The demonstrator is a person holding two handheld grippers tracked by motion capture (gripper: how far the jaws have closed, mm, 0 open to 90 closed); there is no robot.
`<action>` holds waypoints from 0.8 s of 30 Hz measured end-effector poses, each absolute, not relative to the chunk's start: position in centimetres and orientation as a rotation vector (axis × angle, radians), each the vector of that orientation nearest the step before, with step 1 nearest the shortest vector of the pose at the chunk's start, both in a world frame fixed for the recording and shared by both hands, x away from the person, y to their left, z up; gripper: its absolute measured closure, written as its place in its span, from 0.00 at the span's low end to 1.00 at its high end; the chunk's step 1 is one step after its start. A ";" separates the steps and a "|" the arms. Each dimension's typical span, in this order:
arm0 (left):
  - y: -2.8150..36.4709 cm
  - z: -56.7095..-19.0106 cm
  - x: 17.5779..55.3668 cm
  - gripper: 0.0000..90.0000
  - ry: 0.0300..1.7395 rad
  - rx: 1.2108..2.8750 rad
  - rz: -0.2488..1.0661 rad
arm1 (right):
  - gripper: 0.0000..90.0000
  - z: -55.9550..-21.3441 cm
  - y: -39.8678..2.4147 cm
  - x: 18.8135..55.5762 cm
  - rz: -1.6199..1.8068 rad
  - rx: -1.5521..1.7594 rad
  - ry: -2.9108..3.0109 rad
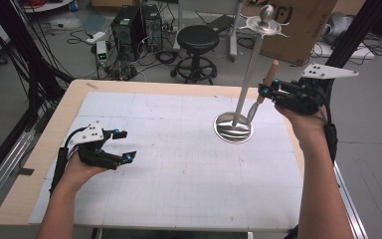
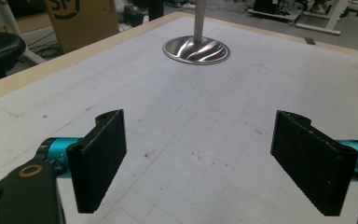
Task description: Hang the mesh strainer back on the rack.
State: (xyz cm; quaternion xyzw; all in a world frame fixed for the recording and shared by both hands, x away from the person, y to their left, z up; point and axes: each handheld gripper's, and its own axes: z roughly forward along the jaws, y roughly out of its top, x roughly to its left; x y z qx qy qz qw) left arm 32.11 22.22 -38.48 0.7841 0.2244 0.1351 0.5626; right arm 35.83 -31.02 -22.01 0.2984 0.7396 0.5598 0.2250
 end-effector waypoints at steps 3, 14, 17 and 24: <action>22.1 -38.6 32.1 0.21 0.526 1.852 0.316 | 0.75 -21.5 -31.2 36.1 1.538 0.829 2.034; 21.8 -38.8 32.2 0.21 0.525 1.868 0.303 | 0.75 -19.8 -31.8 37.6 1.485 0.832 2.052; 21.8 -38.9 32.2 0.21 0.526 1.875 0.300 | 0.75 -19.1 -31.9 37.9 1.454 0.843 2.053; 21.7 -38.9 32.1 0.21 0.526 1.878 0.302 | 0.75 -18.0 -32.5 38.5 1.409 0.882 2.035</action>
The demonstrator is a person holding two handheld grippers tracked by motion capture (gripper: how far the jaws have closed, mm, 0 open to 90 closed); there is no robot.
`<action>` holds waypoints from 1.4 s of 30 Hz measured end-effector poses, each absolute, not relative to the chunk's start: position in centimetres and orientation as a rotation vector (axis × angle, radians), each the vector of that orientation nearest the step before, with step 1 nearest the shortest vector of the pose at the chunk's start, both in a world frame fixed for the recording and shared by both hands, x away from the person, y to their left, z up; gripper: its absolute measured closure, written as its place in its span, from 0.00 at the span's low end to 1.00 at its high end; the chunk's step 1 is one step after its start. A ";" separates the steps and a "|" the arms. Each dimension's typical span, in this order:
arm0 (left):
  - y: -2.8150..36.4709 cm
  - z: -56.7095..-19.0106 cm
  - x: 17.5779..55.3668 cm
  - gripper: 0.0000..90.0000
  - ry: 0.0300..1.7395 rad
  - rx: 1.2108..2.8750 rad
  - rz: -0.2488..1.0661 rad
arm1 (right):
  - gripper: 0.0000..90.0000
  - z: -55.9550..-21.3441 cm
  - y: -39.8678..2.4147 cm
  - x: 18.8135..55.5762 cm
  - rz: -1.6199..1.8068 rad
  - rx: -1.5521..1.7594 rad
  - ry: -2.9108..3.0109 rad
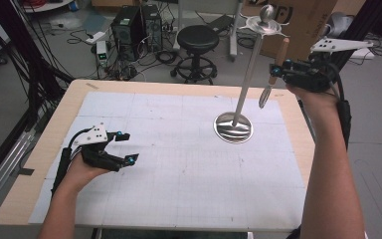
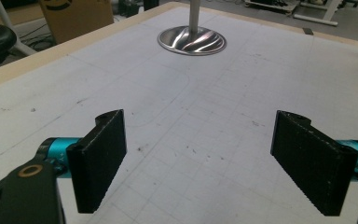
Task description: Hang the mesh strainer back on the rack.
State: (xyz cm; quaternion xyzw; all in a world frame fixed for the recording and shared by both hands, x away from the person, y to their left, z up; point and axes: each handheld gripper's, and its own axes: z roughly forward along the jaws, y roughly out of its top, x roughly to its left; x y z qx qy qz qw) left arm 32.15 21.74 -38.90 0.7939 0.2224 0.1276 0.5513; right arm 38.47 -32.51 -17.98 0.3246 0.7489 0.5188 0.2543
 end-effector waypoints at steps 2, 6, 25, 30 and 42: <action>21.8 -38.9 32.1 0.21 0.525 1.880 0.301 | 0.75 -17.9 -32.9 38.6 1.401 0.898 2.025; 21.7 -39.1 32.2 0.21 0.530 1.884 0.297 | 0.75 -17.8 -33.3 38.9 1.377 0.916 2.018; 21.7 -39.2 32.3 0.21 0.538 1.892 0.302 | 0.75 -16.7 -33.6 40.1 1.316 0.969 1.986; 21.8 -39.2 32.3 0.21 0.545 1.891 0.304 | 0.75 -16.7 -33.0 40.2 1.292 0.954 2.000; 21.8 -39.2 32.3 0.21 0.544 1.891 0.303 | 0.75 -17.0 -32.2 40.6 1.281 0.950 2.016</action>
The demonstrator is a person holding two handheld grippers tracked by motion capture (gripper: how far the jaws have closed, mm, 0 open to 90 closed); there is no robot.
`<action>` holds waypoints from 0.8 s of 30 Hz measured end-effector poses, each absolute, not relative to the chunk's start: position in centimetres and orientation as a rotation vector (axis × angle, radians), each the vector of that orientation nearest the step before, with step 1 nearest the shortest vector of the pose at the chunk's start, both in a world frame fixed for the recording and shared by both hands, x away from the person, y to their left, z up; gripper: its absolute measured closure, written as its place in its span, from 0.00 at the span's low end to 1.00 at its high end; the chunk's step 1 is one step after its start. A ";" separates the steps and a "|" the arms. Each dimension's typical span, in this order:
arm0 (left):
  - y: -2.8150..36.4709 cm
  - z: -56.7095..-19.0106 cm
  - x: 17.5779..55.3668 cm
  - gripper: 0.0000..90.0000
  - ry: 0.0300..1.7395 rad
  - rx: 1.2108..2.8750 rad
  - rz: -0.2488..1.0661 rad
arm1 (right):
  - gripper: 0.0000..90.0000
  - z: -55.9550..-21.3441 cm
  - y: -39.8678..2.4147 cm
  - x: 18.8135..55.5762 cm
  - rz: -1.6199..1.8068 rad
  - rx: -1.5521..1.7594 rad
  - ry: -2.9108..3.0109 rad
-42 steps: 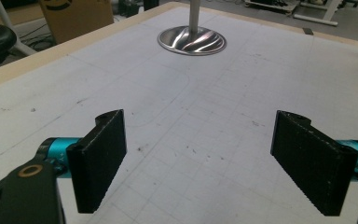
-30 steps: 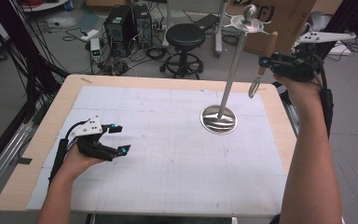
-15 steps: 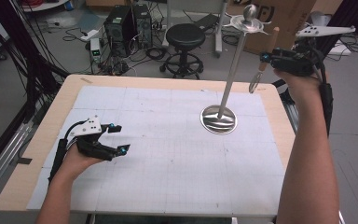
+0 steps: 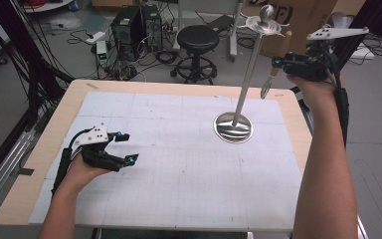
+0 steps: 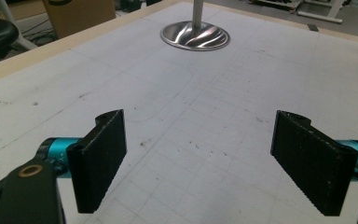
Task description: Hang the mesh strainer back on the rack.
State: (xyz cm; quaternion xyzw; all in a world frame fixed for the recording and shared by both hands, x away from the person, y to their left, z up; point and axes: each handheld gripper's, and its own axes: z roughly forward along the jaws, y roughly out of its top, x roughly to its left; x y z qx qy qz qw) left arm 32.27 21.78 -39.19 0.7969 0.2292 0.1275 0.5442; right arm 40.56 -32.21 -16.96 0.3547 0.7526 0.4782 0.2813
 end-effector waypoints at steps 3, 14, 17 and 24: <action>21.8 -39.2 32.3 0.21 0.541 1.893 0.303 | 0.76 -17.1 -32.1 40.7 1.273 0.965 2.017; 21.8 -39.4 32.3 0.21 0.552 1.894 0.298 | 0.76 -17.0 -32.4 41.6 1.253 1.008 1.994; 21.8 -39.3 32.2 0.21 0.548 1.891 0.301 | 0.76 -17.1 -32.1 41.9 1.245 1.025 1.988; 21.9 -39.3 32.2 0.21 0.549 1.887 0.298 | 0.61 -17.2 -31.6 42.1 1.261 1.051 1.954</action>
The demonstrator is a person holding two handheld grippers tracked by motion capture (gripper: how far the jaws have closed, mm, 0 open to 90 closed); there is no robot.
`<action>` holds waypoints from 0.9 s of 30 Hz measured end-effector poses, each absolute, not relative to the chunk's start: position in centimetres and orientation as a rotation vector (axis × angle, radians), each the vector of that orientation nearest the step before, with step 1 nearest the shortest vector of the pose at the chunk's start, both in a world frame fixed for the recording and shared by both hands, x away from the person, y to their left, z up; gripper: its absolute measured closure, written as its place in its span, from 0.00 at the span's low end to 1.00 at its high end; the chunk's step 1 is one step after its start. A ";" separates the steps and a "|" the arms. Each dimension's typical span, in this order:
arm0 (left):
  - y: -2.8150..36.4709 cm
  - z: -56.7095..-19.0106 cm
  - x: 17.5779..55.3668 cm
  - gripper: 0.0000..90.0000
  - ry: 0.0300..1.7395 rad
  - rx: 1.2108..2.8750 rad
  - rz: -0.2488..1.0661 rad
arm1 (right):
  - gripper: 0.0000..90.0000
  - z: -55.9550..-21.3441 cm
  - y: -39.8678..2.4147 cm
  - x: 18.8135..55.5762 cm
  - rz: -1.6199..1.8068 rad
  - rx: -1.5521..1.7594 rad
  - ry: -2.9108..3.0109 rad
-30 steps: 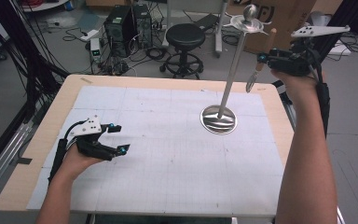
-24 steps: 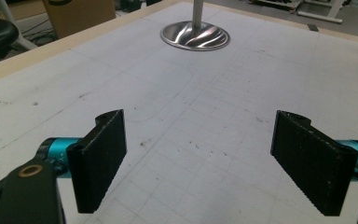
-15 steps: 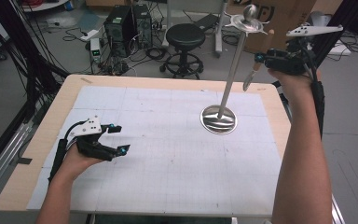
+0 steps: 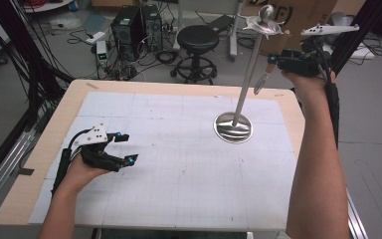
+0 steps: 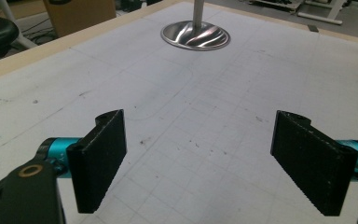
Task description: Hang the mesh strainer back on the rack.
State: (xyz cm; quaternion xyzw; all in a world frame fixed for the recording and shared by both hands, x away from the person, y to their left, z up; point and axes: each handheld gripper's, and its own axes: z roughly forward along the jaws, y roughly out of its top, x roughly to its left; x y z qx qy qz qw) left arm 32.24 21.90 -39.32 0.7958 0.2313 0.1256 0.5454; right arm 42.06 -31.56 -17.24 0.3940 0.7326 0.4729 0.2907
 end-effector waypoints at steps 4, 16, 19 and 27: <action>21.9 -39.3 32.3 0.21 0.547 1.888 0.296 | 0.57 -17.2 -31.6 41.6 1.269 1.040 1.951; 21.8 -39.3 32.2 0.21 0.543 1.887 0.293 | 0.56 -17.4 -32.0 39.0 1.335 0.987 1.939; 21.8 -39.3 32.2 0.21 0.544 1.889 0.295 | 0.56 -17.4 -32.0 38.4 1.354 0.963 1.938; 21.8 -39.3 32.2 0.21 0.543 1.889 0.291 | 0.57 -18.0 -31.3 37.6 1.363 0.905 1.982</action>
